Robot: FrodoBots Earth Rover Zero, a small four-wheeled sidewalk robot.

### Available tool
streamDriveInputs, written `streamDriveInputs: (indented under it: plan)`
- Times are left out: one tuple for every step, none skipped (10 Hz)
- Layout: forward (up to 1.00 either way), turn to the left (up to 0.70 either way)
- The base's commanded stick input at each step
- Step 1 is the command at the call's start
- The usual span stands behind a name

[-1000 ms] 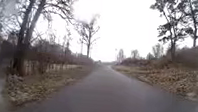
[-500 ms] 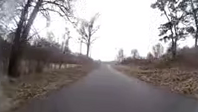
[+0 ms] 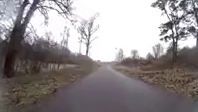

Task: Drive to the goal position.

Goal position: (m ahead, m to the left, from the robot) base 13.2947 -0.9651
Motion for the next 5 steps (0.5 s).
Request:
streamDriveInputs:
  plan:
    - [0.85, 0.00]
    - [0.85, 0.00]
    - [0.85, 0.00]
    - [0.85, 0.00]
    - [0.85, 0.00]
